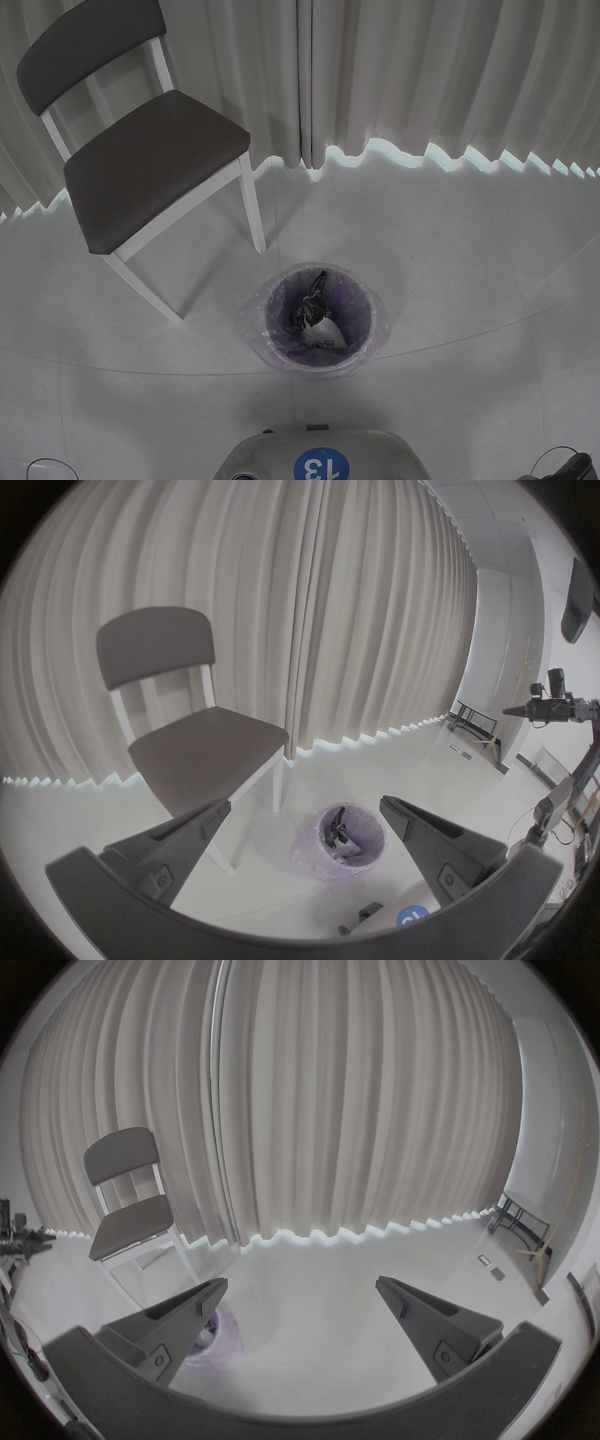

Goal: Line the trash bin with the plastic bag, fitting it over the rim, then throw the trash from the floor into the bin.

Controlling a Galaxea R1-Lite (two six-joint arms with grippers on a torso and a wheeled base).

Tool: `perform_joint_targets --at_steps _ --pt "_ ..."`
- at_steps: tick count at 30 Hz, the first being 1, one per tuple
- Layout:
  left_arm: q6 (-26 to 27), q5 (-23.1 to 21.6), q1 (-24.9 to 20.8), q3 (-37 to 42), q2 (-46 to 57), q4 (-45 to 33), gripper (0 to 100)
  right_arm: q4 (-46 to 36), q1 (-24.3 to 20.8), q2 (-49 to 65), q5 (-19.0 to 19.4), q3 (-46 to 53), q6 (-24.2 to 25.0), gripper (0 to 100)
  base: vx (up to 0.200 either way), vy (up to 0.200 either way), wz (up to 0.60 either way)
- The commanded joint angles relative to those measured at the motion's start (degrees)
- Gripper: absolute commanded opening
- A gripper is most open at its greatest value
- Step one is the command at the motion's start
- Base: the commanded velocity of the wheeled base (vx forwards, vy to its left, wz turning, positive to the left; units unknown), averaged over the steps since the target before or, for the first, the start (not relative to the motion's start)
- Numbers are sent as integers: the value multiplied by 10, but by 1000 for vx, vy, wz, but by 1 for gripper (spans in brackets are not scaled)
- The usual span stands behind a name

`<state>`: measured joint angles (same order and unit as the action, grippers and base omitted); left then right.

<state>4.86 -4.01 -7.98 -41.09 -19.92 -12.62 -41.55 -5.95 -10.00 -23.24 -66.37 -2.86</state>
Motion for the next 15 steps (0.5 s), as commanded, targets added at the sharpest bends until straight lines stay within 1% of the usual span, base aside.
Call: perform_joint_targets --at_steps 1,3,4,5,7,8,11,15 --pt "1 5 13 -31 124 -71 100 -75 44 71 17 -38 19 100 0 0 0" --pt "1 5 17 -34 142 -85 100 -88 54 89 48 -32 19 100 0 0 0" --pt "1 5 17 -35 144 -88 100 -89 55 92 52 -31 19 100 0 0 0" --pt "0 14 22 -37 144 -90 100 -94 57 100 65 -21 25 100 0 0 0" --pt "1 35 22 -45 144 -93 100 -104 57 100 70 -28 45 100 0 0 0" --pt "1 35 22 -45 144 -93 100 -104 57 100 70 -28 45 100 0 0 0" --pt "1 44 22 -47 144 -94 100 -100 57 100 86 -29 45 100 0 0 0" --pt "0 100 22 -46 145 -94 100 -100 57 100 108 -33 48 100 0 0 0"
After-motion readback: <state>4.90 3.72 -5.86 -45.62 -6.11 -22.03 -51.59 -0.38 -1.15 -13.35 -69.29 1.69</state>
